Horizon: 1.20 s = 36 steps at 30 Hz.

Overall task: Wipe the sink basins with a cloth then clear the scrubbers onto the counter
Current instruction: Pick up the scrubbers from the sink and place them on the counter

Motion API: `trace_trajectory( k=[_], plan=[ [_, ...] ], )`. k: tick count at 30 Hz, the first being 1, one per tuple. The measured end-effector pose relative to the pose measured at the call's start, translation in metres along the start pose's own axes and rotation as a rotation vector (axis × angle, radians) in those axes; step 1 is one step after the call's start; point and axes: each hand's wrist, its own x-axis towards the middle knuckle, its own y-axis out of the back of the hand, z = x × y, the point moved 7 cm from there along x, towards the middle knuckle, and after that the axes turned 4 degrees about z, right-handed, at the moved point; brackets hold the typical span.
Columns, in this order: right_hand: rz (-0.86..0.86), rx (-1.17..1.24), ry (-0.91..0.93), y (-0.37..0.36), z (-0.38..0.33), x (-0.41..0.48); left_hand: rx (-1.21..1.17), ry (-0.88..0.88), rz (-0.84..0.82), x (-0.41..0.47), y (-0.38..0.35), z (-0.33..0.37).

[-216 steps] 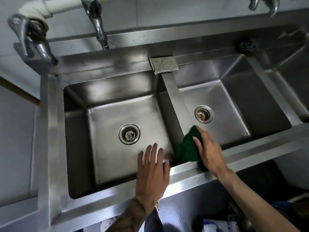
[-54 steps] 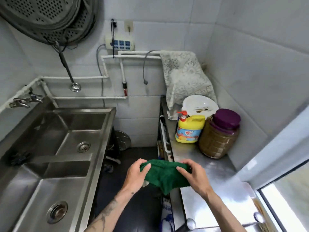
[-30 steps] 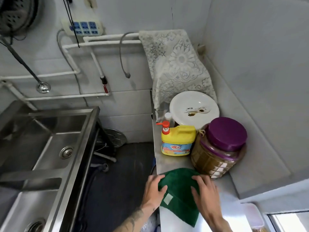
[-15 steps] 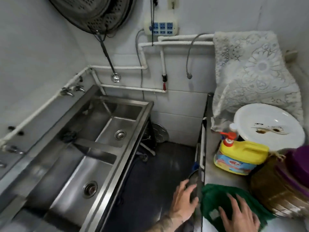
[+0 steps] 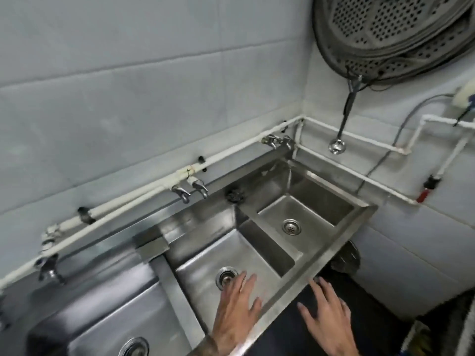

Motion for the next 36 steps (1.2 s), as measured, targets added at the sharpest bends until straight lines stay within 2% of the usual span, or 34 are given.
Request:
trace_trajectory(
  k=[2, 6, 11, 14, 19, 24, 30, 36],
  plan=[
    [-0.044, 0.013, 0.116, -0.018, -0.058, 0.029, 0.016, 0.046, 0.078, 0.01, 0.034, -0.049],
    [-0.099, -0.039, 0.225, -0.051, -0.138, 0.084, 0.054, 0.148, 0.17, 0.024, 0.088, -0.13],
    [-0.184, -0.084, 0.342, -0.1, -0.204, 0.159, 0.123, 0.335, 0.292, 0.04, 0.129, -0.213],
    [-0.22, -0.087, 0.389, -0.127, -0.231, 0.213, 0.135, 0.44, 0.293, 0.061, 0.132, -0.257],
    [-0.283, -0.061, 0.441, -0.199, -0.245, 0.321, 0.115, 0.576, 0.343, 0.109, 0.111, -0.32],
    [-0.328, -0.153, 0.444, -0.274, -0.237, 0.42, 0.151, 0.674, 0.28, 0.14, 0.078, -0.369],
    [-0.264, -0.149, 0.44, -0.318, -0.228, 0.497, 0.339, 0.636, 0.233, 0.15, 0.058, -0.397],
    [-0.184, -0.186, 0.55, -0.328, -0.238, 0.503, 0.448, 0.551, 0.305, 0.154, 0.063, -0.398]
  ],
)
